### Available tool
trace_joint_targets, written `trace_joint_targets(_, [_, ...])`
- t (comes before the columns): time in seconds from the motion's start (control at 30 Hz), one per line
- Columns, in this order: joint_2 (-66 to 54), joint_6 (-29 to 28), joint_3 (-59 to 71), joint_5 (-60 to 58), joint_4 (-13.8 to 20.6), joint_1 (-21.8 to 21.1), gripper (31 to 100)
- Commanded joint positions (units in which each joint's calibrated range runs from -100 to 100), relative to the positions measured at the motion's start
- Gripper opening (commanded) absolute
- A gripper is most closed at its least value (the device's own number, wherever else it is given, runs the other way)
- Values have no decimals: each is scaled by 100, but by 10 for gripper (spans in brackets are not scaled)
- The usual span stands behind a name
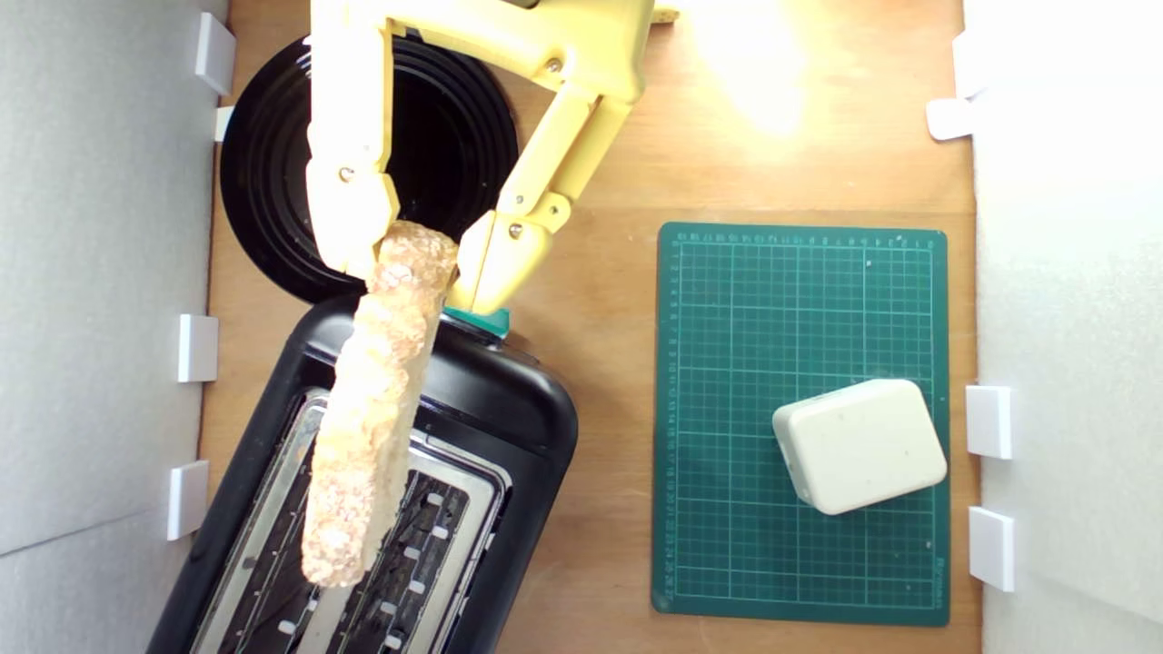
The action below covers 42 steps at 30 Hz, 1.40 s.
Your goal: Pick bread and place in toaster
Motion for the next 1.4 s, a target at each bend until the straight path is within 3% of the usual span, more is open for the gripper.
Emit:
trace_joint_targets(0.0, [53, 97, -348, -1, 33, 297, 572])
trace_joint_targets(0.7, [735, 61, -285, 8, 42, 756, 567])
trace_joint_targets(1.37, [1409, 50, -294, 8, 70, 764, 567])
